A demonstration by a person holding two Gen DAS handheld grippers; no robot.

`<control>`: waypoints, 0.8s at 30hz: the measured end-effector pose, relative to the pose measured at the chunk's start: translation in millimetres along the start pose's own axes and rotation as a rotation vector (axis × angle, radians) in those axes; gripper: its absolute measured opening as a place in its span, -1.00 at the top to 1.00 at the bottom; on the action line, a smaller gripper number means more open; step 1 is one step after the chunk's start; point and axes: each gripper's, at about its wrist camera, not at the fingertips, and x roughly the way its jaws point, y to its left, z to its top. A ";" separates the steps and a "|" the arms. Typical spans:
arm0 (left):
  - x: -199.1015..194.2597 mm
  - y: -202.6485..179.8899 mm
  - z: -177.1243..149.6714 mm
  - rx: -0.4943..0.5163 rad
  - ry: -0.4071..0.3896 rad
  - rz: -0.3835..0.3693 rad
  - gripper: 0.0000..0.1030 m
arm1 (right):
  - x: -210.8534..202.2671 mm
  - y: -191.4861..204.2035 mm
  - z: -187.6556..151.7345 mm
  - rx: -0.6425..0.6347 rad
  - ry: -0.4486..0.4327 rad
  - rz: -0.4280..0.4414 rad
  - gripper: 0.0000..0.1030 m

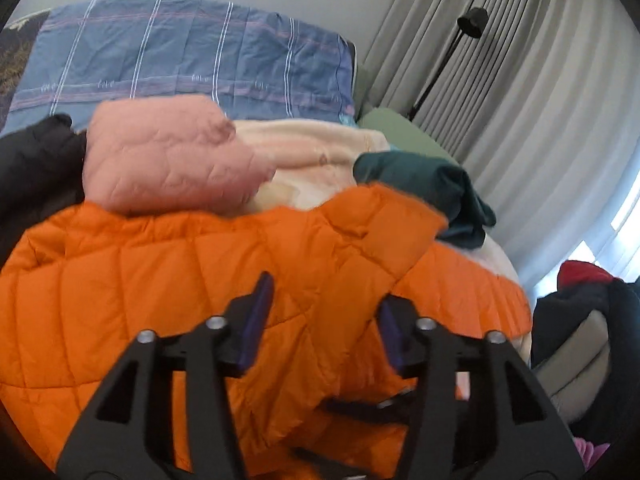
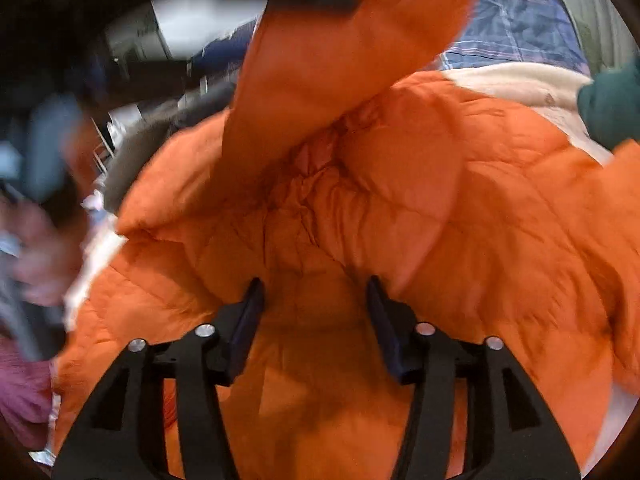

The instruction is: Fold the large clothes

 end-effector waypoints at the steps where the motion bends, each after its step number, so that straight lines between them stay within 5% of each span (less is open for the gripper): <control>1: -2.1 7.0 -1.1 0.003 -0.004 0.010 -0.04 | -6.2 -3.6 -1.5 0.016 -0.004 0.001 -0.13; 4: -23.7 20.6 -17.1 -0.006 -0.026 0.042 -0.12 | -26.3 -17.8 -4.8 0.067 -0.016 0.014 -0.13; 11: -22.3 45.3 -49.3 -0.111 0.021 -0.038 -0.19 | -66.9 -42.4 22.1 0.189 -0.130 0.089 -0.33; 16: -11.8 18.5 -62.3 -0.011 0.064 -0.047 -0.36 | -75.9 -35.9 34.1 0.190 -0.158 0.101 -0.49; 21: -33.8 12.0 -63.4 0.019 0.024 0.004 -0.51 | -55.2 -42.7 43.1 0.228 -0.114 0.122 -0.49; 22: -40.6 14.2 -64.1 0.016 0.011 0.013 -0.52 | -49.0 -46.9 43.7 0.258 -0.106 0.124 -0.46; 24: -59.7 22.2 -64.9 0.004 -0.025 0.052 -0.52 | -35.0 -56.8 48.1 0.320 -0.106 0.123 0.41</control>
